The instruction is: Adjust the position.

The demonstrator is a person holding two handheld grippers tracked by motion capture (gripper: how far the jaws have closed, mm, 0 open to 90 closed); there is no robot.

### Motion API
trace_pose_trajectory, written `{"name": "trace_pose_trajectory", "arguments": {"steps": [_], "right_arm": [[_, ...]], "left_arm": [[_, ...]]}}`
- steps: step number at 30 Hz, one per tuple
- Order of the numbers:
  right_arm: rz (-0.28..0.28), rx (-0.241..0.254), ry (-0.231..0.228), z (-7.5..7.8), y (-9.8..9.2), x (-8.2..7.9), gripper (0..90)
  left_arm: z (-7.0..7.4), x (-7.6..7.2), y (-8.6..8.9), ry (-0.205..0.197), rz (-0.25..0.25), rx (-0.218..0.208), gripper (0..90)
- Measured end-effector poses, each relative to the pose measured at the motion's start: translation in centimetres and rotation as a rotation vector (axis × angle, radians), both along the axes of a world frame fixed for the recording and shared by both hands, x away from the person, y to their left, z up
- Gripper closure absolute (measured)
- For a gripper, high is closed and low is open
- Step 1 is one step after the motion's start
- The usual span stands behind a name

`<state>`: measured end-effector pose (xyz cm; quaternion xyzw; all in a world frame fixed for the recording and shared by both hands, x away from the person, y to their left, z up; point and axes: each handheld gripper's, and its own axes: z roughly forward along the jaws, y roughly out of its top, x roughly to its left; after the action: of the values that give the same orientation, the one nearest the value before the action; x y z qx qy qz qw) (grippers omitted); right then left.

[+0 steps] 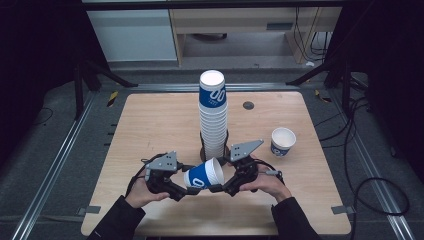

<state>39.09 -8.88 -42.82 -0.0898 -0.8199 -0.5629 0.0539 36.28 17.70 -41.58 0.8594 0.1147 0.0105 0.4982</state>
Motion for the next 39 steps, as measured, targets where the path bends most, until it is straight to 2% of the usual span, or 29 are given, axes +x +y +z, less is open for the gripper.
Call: {"name": "trace_pose_trajectory", "arguments": {"steps": [5,13,16,20,21,24,25,27,28,33,39], "right_arm": [[0.015,0.003,0.012,-0.1,0.2,-0.1,13.4],[0.015,0.001,0.008,-0.1,0.2,-0.1,15.5],[0.004,-0.023,-0.008,0.0,0.0,-0.1,15.6],[-0.013,-0.062,-0.022,0.0,-0.3,0.0,15.6],[-0.019,-0.078,-0.026,0.0,-0.3,0.1,15.6],[-0.032,-0.133,-0.043,-0.3,-0.1,0.1,15.5],[-0.032,-0.156,-0.049,-0.5,0.1,0.0,15.4],[-0.021,-0.191,-0.053,-0.9,0.6,-0.1,15.4],[-0.014,-0.21,-0.053,-1.2,0.9,-0.1,15.4],[0.018,-0.249,-0.049,-1.8,2.0,-0.4,15.3],[0.039,-0.25,-0.047,-1.8,2.2,-0.6,15.4]], "left_arm": [[-0.1,-0.1,-0.2,-0.004,-0.007,0.018,26.2],[-0.1,0.0,-0.2,-0.005,0.003,0.02,25.6],[-0.1,0.1,0.0,0.01,0.008,0.037,20.7],[-0.3,0.4,0.3,0.027,0.024,0.096,16.6],[-0.5,0.4,0.2,0.021,0.03,0.112,15.9],[-1.1,0.6,-0.3,0.027,0.038,0.184,15.1],[-1.5,0.6,-0.6,0.03,0.033,0.222,15.2],[-1.9,0.5,-1.1,0.021,0.024,0.264,14.8],[-2.1,0.4,-1.4,0.028,0.011,0.281,14.9],[-2.8,0.2,-2.3,0.025,-0.023,0.339,16.6],[-3.1,0.1,-2.7,0.033,-0.028,0.357,25.5]]}}
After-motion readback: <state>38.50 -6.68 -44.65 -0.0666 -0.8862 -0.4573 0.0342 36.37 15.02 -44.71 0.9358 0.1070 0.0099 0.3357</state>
